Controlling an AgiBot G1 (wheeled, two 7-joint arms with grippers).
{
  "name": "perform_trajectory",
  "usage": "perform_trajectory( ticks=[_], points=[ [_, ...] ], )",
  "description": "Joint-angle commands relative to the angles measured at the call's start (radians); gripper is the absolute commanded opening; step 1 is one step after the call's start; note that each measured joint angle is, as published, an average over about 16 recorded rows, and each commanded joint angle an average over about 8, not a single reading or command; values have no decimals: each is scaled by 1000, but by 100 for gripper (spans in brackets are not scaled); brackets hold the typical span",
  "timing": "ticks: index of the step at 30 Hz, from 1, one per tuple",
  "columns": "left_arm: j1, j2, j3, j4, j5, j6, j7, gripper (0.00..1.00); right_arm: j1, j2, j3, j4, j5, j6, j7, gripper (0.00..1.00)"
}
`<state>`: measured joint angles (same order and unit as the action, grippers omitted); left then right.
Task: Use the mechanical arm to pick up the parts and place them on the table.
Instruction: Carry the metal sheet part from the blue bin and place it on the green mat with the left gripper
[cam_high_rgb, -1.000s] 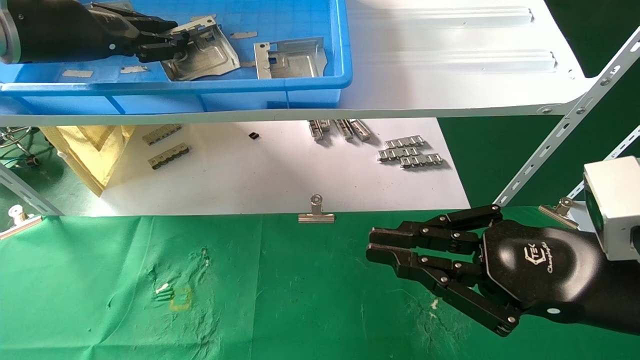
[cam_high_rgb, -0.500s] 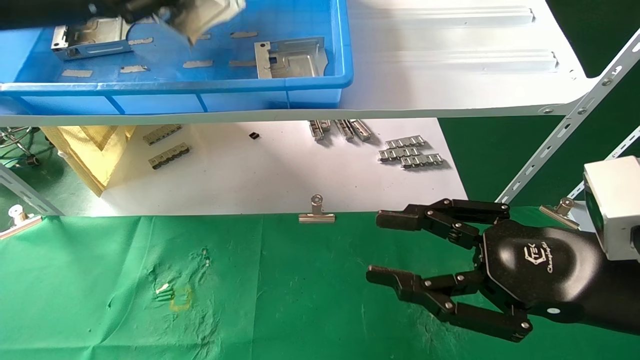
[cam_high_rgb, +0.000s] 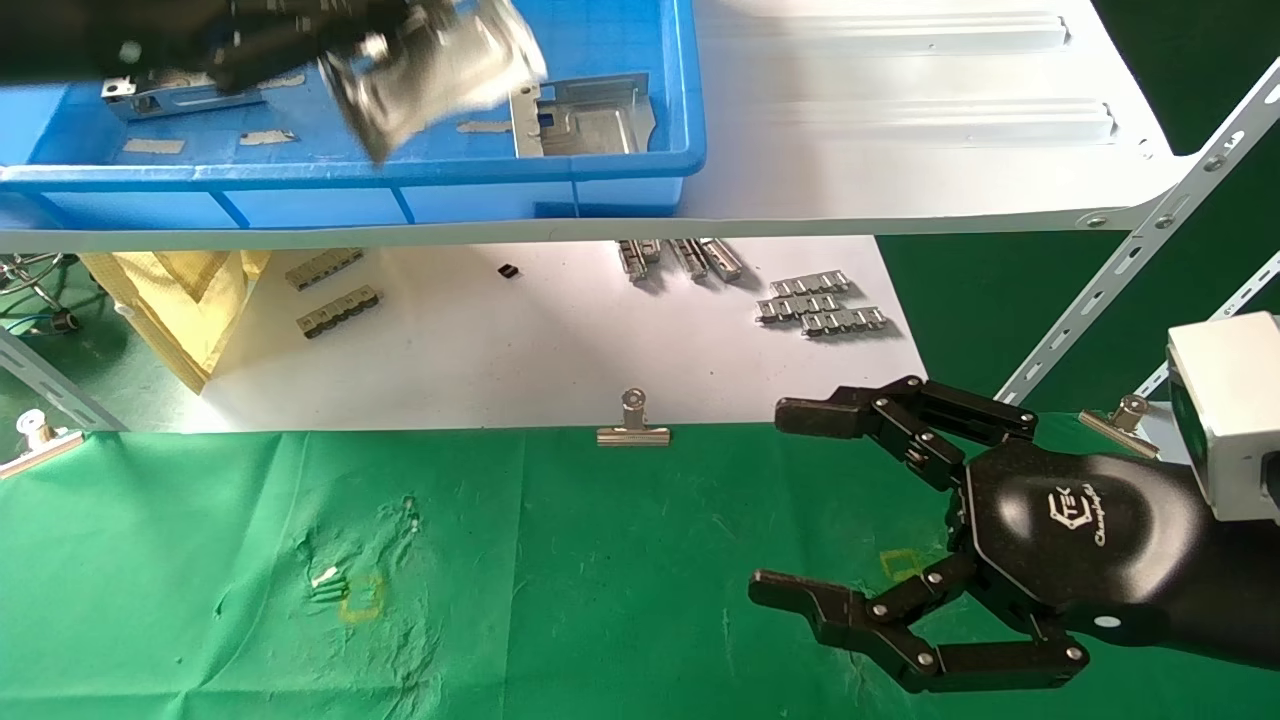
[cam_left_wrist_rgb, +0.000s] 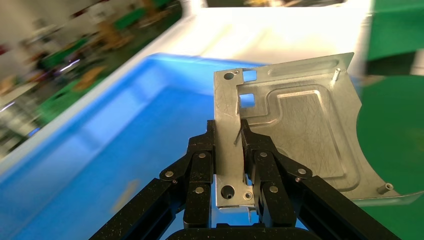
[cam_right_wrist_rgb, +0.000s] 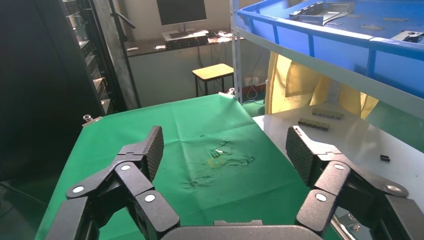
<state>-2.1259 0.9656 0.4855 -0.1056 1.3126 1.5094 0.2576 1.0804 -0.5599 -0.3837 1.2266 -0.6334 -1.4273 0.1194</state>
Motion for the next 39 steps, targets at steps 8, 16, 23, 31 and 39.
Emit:
perform_trajectory(
  ticks=[8, 16, 23, 31, 39],
  points=[
    [106, -88, 29, -193, -98, 102, 57, 0, 0, 0, 0, 0, 0, 0, 0, 100],
    [297, -270, 137, -554, -327, 91, 55, 0, 0, 0, 0, 0, 0, 0, 0, 100],
    [393, -329, 250, -588, -288, 72, 234, 0, 0, 0, 0, 0, 0, 0, 0, 100],
    [457, -297, 331, -445, -216, 66, 444, 0, 0, 0, 0, 0, 0, 0, 0, 100],
    [482, -256, 387, -331, -196, 70, 577, 57, 0, 0, 0, 0, 0, 0, 0, 100]
  ],
)
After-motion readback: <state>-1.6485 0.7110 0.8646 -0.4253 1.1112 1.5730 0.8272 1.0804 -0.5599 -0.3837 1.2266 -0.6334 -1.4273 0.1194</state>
